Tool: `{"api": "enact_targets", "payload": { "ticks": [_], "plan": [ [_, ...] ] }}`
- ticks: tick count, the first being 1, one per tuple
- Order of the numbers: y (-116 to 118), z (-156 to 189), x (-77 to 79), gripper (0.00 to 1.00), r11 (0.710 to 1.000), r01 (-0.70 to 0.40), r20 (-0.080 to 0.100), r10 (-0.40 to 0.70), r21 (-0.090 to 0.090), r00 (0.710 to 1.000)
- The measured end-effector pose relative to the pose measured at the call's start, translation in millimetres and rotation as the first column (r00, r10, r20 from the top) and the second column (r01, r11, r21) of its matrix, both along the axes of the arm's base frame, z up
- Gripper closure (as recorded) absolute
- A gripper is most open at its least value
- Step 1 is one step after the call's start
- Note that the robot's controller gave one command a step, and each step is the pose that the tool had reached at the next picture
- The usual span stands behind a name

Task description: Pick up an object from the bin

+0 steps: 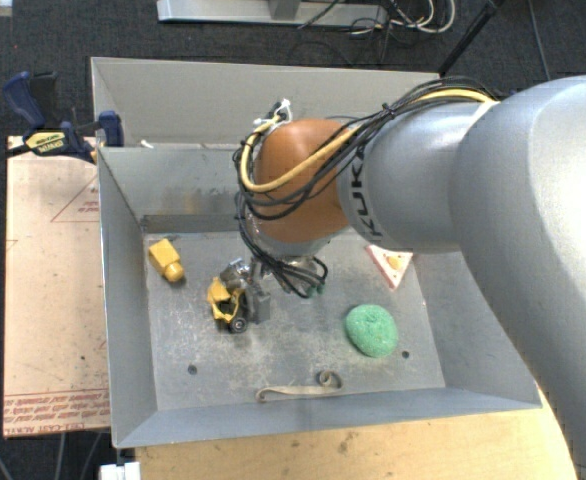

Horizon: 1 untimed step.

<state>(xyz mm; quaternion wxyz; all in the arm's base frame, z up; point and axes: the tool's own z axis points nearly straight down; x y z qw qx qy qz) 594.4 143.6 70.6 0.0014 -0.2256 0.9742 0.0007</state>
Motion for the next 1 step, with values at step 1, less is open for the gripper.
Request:
{"api": "enact_targets", "payload": {
  "ticks": [1],
  "plan": [
    [-14.1, -0.5, -34.8, 1.0, 0.986, -0.168, -0.001, 0.168, 0.0, 0.986]
  ]
}}
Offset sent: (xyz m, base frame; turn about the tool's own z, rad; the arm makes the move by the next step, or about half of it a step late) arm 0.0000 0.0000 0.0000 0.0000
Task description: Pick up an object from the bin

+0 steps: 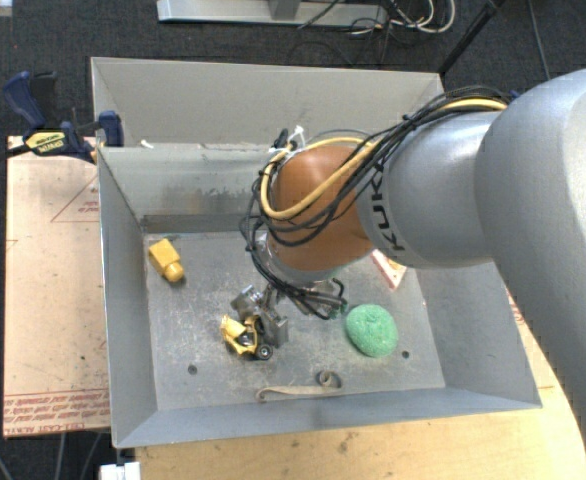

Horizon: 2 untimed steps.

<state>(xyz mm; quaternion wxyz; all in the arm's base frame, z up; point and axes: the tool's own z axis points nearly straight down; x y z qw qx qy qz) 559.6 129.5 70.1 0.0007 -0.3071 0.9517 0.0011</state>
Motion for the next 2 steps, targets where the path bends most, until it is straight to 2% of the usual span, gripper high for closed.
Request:
{"api": "enact_targets", "payload": {
  "ticks": [1, 2],
  "plan": [
    [0.0, 0.0, 0.0, 1.0, 1.0, 0.0, 0.0, 0.0, 0.0, 1.0],
    [-13.4, 131.1, 6.1, 1.0, 1.0, -0.023, 0.002, 0.023, 0.0, 1.0]
  ]
}}
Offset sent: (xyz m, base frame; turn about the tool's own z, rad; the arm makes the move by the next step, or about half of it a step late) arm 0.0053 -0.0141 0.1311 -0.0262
